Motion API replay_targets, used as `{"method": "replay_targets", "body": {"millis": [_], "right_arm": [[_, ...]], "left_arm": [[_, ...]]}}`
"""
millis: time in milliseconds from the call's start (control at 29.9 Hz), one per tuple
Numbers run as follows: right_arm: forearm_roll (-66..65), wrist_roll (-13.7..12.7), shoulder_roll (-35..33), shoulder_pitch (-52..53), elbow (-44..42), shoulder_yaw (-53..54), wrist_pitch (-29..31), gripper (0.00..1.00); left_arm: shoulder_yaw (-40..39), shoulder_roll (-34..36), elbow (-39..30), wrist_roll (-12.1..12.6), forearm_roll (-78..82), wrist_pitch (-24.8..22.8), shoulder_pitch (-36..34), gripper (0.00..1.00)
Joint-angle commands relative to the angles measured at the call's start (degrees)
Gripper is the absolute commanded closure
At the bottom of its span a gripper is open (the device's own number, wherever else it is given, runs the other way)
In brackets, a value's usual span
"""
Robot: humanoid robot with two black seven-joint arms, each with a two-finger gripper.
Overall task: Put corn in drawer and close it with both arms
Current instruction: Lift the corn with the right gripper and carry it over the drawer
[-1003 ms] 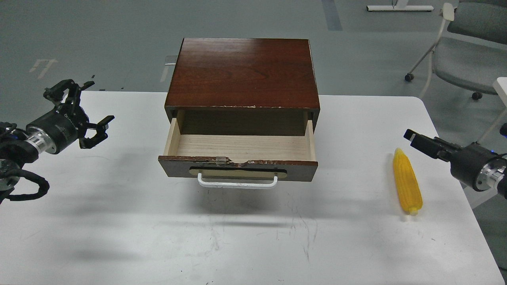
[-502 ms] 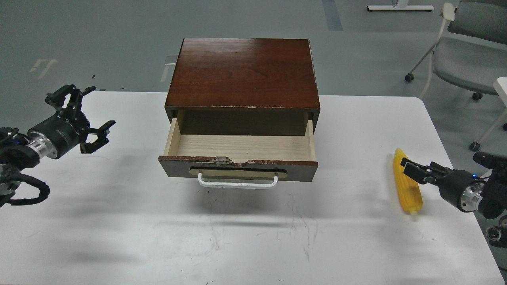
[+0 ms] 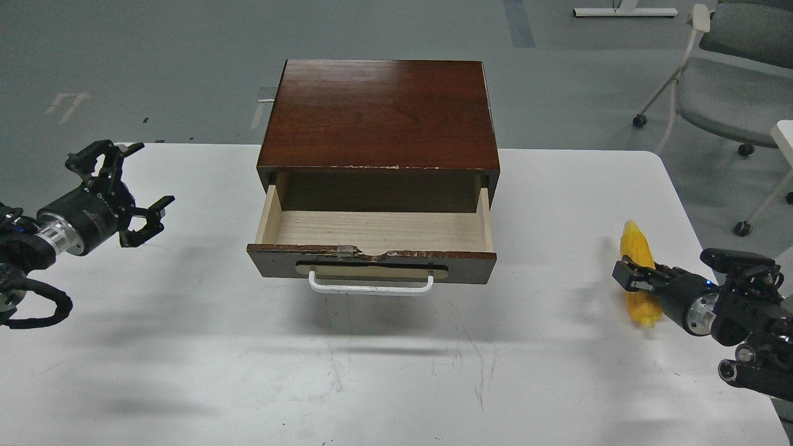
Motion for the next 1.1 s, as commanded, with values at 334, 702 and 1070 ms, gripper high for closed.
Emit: {"method": "replay_targets", "body": {"millis": [334, 702, 1070], "right_arm": [[-12.6, 10.4, -4.7, 30.1, 2.0, 0.2, -2.0, 1.00], [-36.7, 20.2, 11.7, 43.5, 5.9, -1.0, -1.6, 1.00], [-38.2, 21.7, 25.8, 40.7, -1.2, -7.6, -1.7, 0.96]], "left_arm": [[-0.1, 0.5, 0.0, 0.0, 0.0, -0.1, 0.1, 0.02], [-0.5, 0.4, 0.0, 0.0, -0.1, 0.0, 0.1, 0.02], [-0.7, 1.9, 0.1, -0.1, -0.2, -0.2, 0.2, 0.02]]}}
